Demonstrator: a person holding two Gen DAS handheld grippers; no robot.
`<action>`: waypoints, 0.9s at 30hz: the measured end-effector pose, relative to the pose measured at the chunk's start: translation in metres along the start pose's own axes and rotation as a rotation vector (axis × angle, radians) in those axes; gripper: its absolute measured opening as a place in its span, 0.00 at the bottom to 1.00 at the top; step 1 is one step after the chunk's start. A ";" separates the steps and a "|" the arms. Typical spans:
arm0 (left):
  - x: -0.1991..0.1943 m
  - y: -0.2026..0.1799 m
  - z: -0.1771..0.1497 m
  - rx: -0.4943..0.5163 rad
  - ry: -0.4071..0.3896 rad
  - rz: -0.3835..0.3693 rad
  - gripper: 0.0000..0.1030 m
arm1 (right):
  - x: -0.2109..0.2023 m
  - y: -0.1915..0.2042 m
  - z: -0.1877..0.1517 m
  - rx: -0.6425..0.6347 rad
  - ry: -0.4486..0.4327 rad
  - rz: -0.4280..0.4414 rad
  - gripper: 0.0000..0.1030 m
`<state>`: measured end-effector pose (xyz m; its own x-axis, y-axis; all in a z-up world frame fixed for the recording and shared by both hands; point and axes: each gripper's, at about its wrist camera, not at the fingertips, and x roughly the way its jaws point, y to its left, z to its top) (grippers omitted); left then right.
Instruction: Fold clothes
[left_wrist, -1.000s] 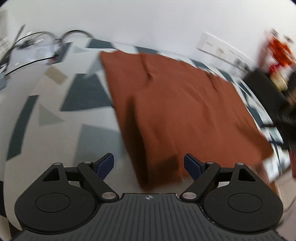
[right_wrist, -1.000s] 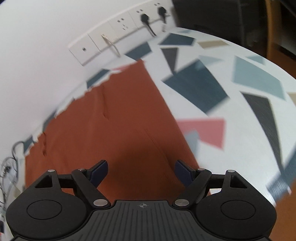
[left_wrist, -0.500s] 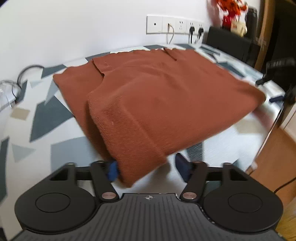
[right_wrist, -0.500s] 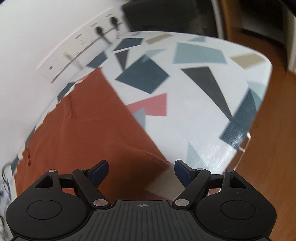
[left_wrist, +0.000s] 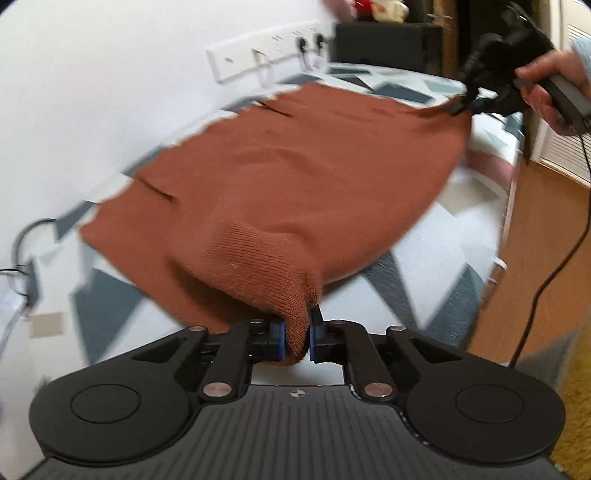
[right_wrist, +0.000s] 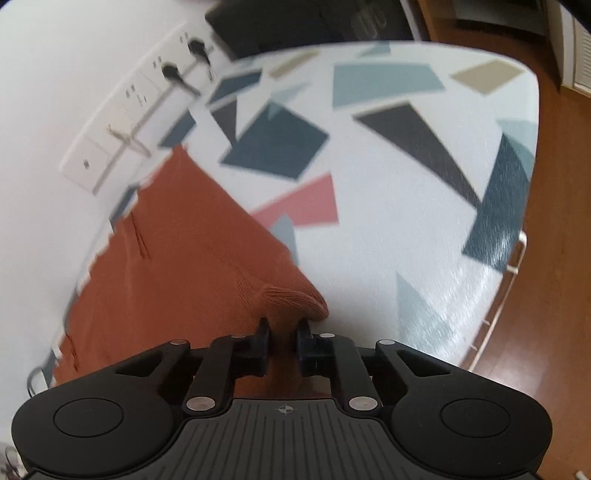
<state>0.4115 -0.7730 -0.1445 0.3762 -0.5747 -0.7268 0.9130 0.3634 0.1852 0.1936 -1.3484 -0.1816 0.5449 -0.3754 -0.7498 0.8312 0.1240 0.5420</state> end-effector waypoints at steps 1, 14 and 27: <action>-0.005 0.008 0.000 -0.022 -0.005 0.008 0.10 | -0.007 0.004 0.001 -0.007 -0.033 0.014 0.09; -0.002 0.014 -0.044 -0.213 0.132 -0.059 0.18 | -0.010 -0.012 -0.016 -0.080 -0.070 -0.067 0.10; -0.033 0.056 -0.034 -0.811 -0.009 0.006 0.69 | -0.022 -0.014 -0.013 -0.028 -0.072 -0.082 0.32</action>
<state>0.4445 -0.7089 -0.1323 0.3849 -0.5757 -0.7214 0.5140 0.7829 -0.3505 0.1716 -1.3302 -0.1771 0.4661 -0.4500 -0.7617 0.8762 0.1157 0.4678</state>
